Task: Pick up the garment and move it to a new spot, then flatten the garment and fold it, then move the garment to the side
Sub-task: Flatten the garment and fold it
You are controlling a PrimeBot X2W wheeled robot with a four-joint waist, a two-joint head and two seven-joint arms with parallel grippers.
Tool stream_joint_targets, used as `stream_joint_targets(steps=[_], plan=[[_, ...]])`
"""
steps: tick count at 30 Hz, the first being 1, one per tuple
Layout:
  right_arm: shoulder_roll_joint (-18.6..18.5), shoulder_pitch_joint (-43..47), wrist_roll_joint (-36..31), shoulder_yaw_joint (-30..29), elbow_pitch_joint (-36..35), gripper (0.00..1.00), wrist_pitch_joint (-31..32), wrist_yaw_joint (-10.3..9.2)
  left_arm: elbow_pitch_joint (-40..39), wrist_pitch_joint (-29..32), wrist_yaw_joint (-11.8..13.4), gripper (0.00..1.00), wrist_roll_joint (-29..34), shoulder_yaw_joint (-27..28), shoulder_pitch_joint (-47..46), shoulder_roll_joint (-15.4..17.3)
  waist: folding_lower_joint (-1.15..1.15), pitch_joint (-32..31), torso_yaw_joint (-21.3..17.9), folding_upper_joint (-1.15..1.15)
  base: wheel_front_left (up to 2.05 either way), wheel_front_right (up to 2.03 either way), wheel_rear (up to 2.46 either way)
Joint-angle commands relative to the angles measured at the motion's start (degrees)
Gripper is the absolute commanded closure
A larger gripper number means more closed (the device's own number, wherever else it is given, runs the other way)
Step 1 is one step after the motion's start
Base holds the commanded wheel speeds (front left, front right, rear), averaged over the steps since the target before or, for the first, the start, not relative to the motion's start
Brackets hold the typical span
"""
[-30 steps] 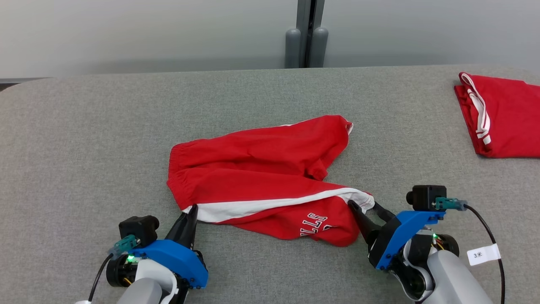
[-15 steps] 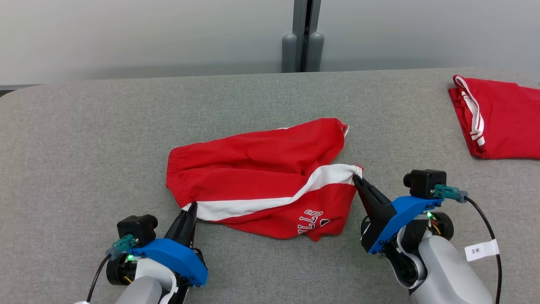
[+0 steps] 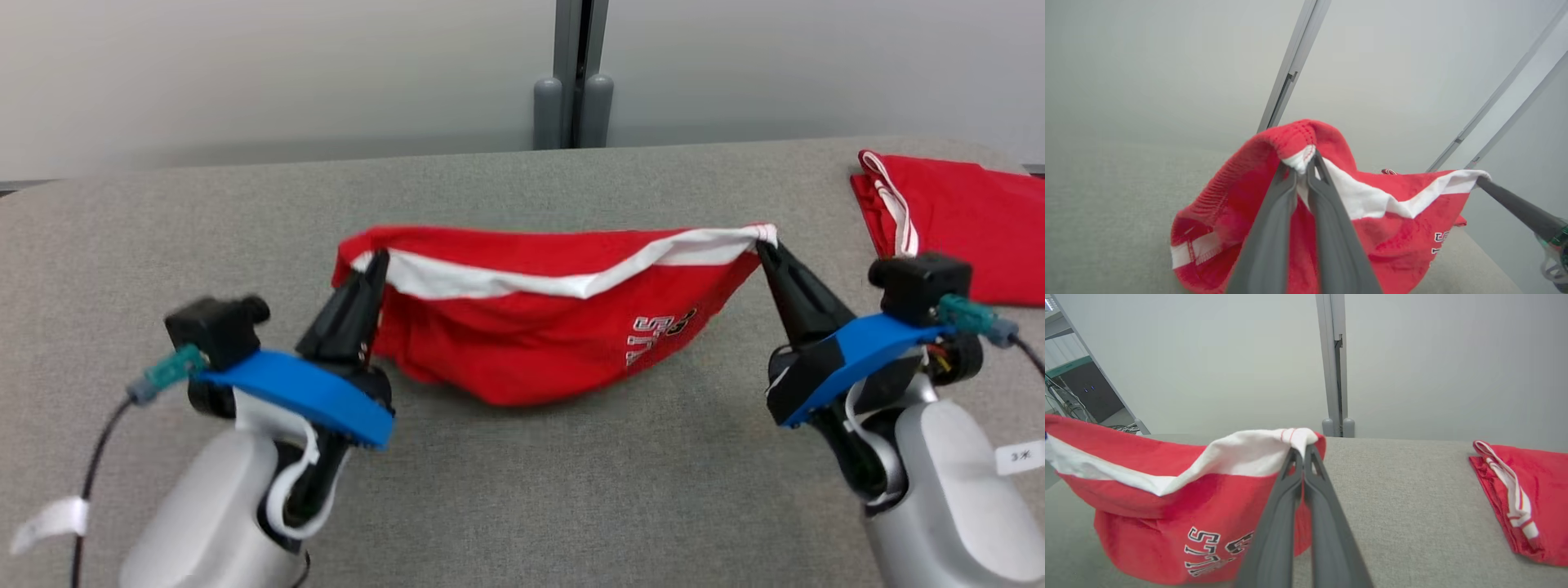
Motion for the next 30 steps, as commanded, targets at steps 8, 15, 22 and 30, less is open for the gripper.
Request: stream_joint_targets(steps=[8, 15, 22, 30], plan=[[-5.3, -14.7, 3.5, 3.5, 2.2, 1.0, 3.9, 0.03, -0.9, 11.8, 0.6, 1.0, -1.8, 1.3, -17.4, 4.2, 0.01, 6.1, -1.7, -0.01, 0.0, 0.0, 0.0], [-5.1, -33.8, 1.1, 4.1, 11.1, 1.0, -4.3, 0.03, 5.2, 12.1, 0.5, 1.0, -0.5, 4.0, -33.2, 5.8, 0.01, 11.6, -4.9, -0.01, 0.0, 0.0, 0.0], [-4.2, -46.8, -6.3, 3.3, 16.5, 1.0, -17.0, 0.02, 8.9, 2.2, 0.7, 1.0, -0.2, 8.3, -42.3, 3.4, 0.01, 13.8, -6.3, -0.01, 0.0, 0.0, 0.0], [-6.6, -42.1, -8.4, 8.9, 21.7, 1.0, -19.2, 0.02, 9.0, -3.6, -0.4, 1.0, -3.5, 3.7, -35.0, 1.7, 0.01, 13.5, -6.4, -0.01, 0.0, 0.0, 0.0]])
